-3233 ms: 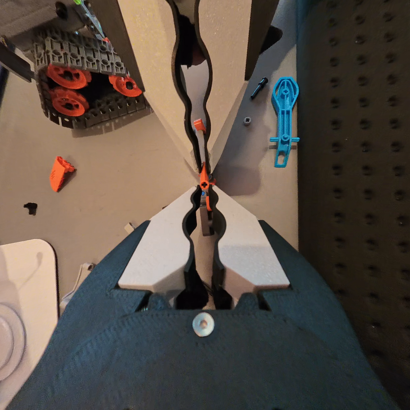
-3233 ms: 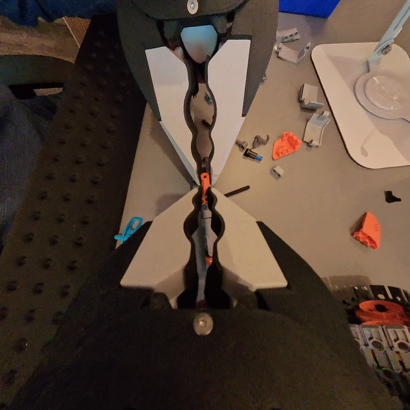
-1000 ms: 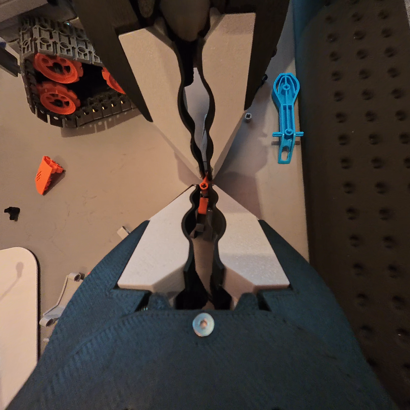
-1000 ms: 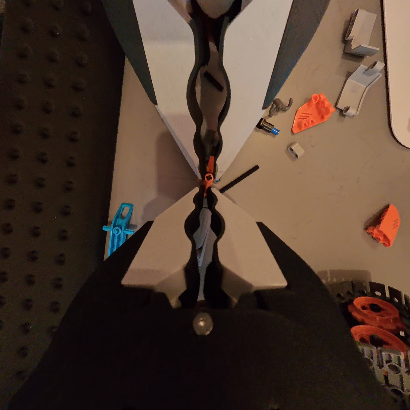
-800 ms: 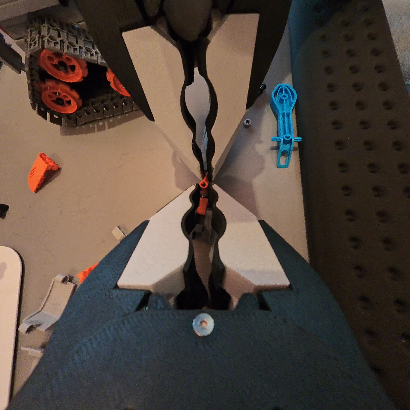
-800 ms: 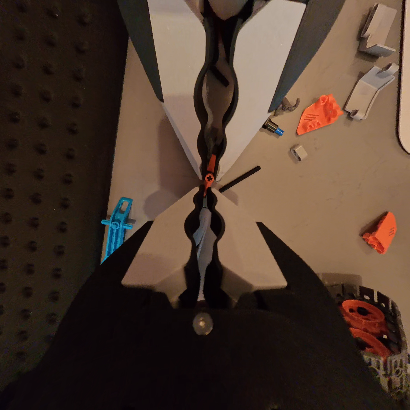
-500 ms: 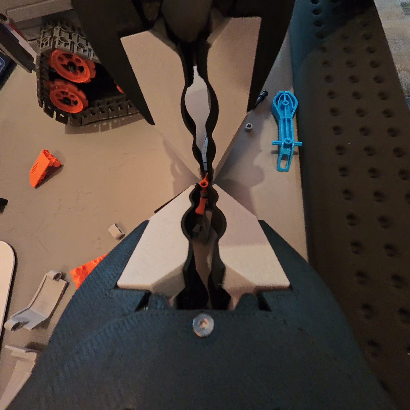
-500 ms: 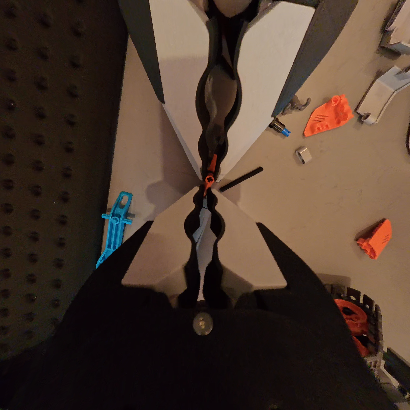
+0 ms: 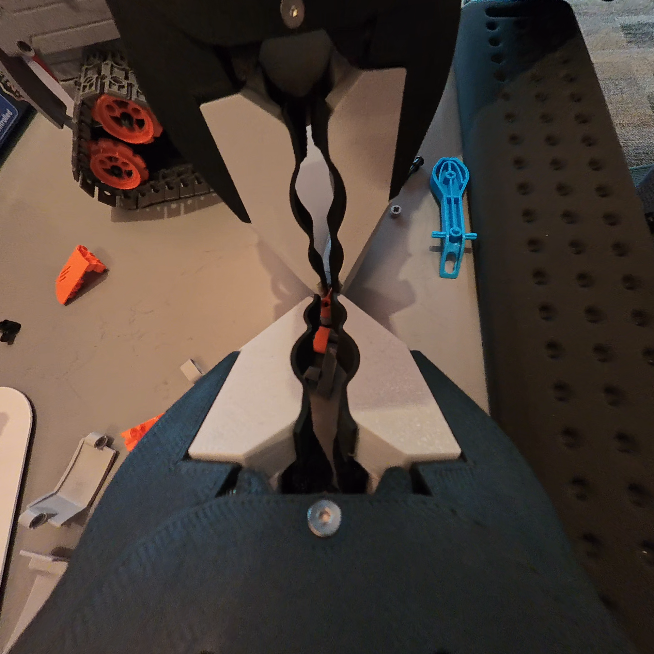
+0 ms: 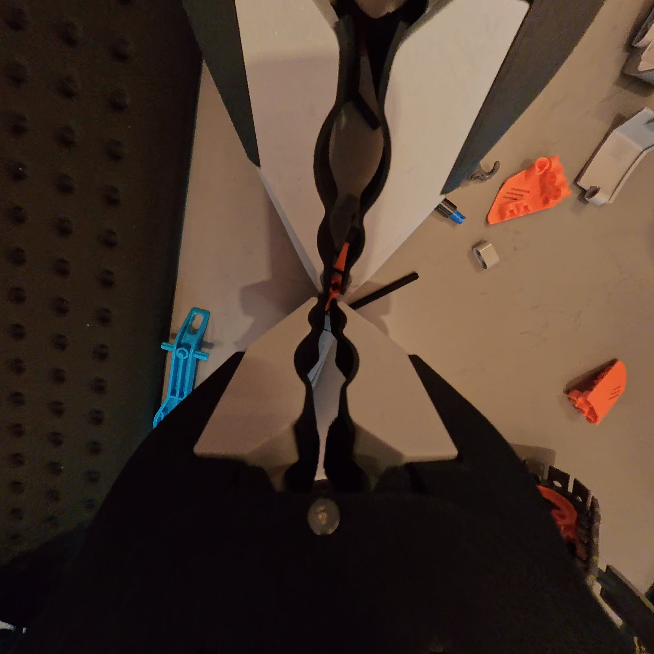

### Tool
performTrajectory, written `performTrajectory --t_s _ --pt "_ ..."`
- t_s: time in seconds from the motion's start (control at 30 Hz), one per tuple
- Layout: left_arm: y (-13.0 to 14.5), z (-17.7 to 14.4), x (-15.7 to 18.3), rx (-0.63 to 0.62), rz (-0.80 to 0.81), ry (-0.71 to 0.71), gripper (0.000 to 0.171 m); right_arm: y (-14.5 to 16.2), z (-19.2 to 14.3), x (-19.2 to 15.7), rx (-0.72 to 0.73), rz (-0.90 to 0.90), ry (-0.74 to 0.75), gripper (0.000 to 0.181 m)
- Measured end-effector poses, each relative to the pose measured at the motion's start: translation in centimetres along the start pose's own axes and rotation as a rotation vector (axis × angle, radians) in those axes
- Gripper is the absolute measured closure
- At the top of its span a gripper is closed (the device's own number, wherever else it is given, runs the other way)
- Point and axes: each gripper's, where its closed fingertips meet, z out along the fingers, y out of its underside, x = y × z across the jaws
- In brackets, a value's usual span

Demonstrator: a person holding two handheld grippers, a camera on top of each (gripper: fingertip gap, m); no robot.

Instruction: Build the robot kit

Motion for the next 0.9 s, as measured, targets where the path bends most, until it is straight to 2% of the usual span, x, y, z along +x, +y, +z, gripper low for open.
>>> performTrajectory --t_s 0.37,0.57,0.77,0.9 --pt "0.30 -0.28 -0.04 0.068 -0.072 -0.011 0.168 -0.24 0.09 0.13 -0.151 -0.047 -0.048 0.181" --pt "0.56 -0.47 -0.08 0.077 -0.103 -0.013 0.167 -0.38 0.25 0.19 -0.155 -0.049 -0.081 0.181" --pt "0.61 -0.42 -0.07 0.066 -0.107 -0.016 0.168 -0.51 0.40 0.17 -0.053 0.025 -0.103 0.181" --pt "0.79 -0.63 -0.40 0.063 -0.107 -0.028 0.168 -0.90 0.28 0.66 0.068 0.045 -0.017 0.179"
